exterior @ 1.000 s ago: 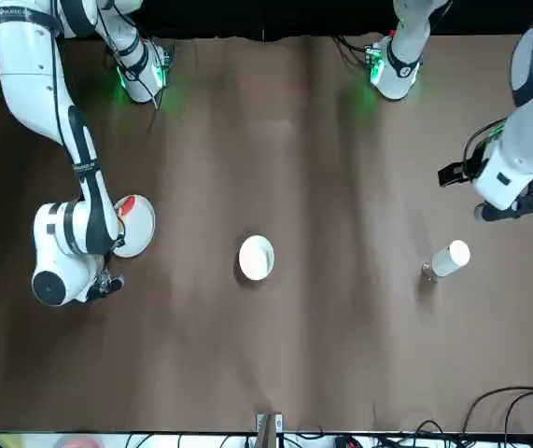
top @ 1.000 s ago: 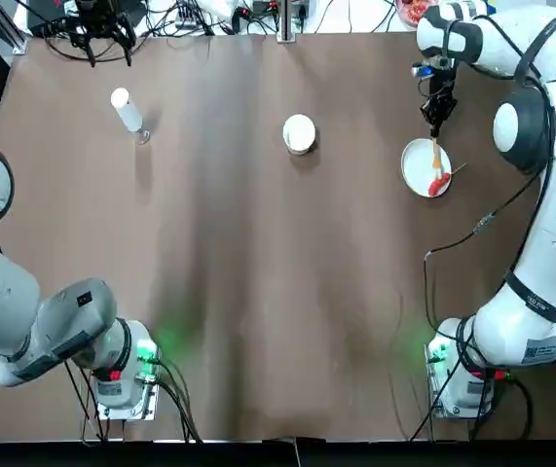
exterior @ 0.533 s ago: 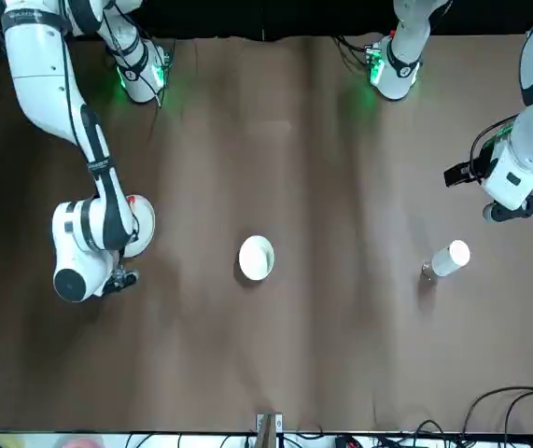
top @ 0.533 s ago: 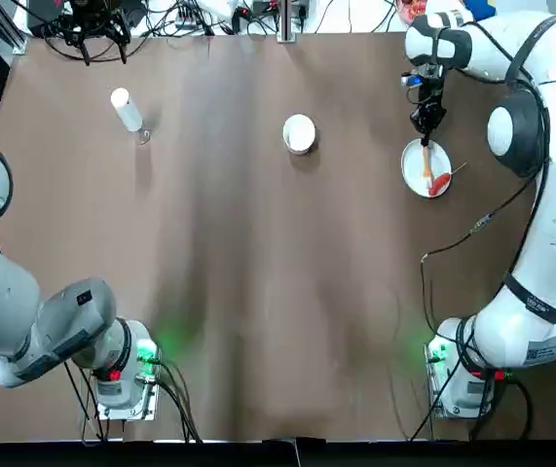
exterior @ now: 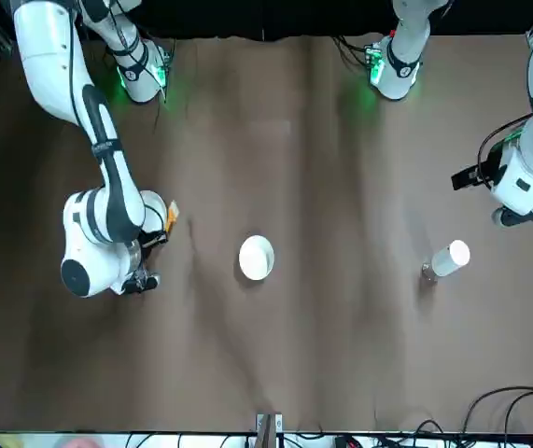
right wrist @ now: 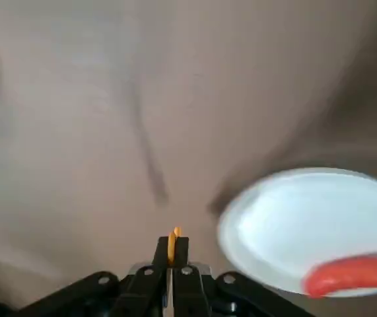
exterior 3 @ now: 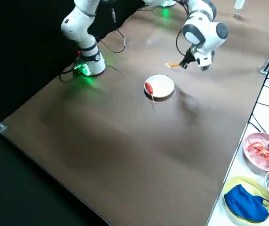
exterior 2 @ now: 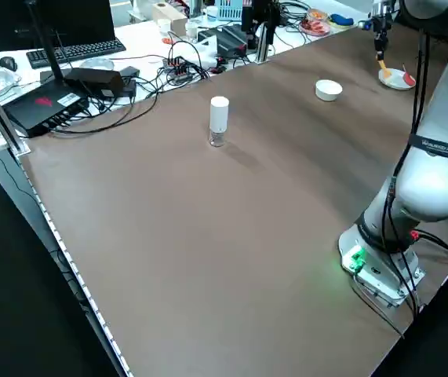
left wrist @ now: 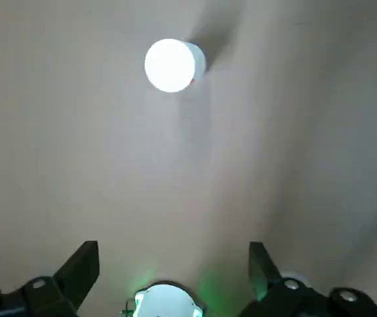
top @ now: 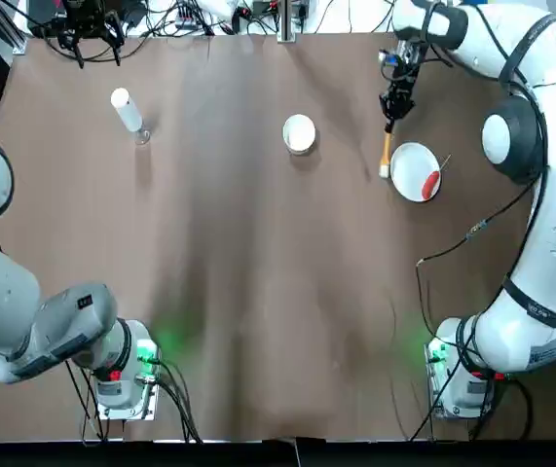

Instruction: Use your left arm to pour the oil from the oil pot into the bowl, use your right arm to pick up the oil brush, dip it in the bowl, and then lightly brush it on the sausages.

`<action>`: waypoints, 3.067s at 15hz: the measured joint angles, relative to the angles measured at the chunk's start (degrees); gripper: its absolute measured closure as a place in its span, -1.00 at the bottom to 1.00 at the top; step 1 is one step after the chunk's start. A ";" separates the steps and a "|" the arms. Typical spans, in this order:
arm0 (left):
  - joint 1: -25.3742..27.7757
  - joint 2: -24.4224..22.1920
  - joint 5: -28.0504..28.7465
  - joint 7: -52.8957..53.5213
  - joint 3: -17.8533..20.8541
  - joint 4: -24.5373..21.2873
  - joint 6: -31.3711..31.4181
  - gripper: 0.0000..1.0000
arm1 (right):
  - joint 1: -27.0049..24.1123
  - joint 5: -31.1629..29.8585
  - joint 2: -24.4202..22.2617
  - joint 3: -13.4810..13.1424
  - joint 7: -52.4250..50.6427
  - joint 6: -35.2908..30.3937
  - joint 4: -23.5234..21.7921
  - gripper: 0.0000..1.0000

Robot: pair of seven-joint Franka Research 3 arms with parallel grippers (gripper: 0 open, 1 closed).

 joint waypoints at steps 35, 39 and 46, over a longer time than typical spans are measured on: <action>-13.46 -2.83 -6.53 0.44 13.93 -3.30 10.17 -1.00 | 11.99 32.63 2.17 2.14 13.55 41.49 -8.21 0.87; -14.59 -2.82 -6.53 0.43 13.90 -3.10 10.17 -1.00 | 11.97 32.64 2.17 2.02 13.85 41.48 -8.21 0.37; -14.57 -2.50 -6.53 0.36 13.95 -3.10 10.17 -1.00 | 10.69 32.65 1.25 1.02 14.07 36.52 -7.82 0.20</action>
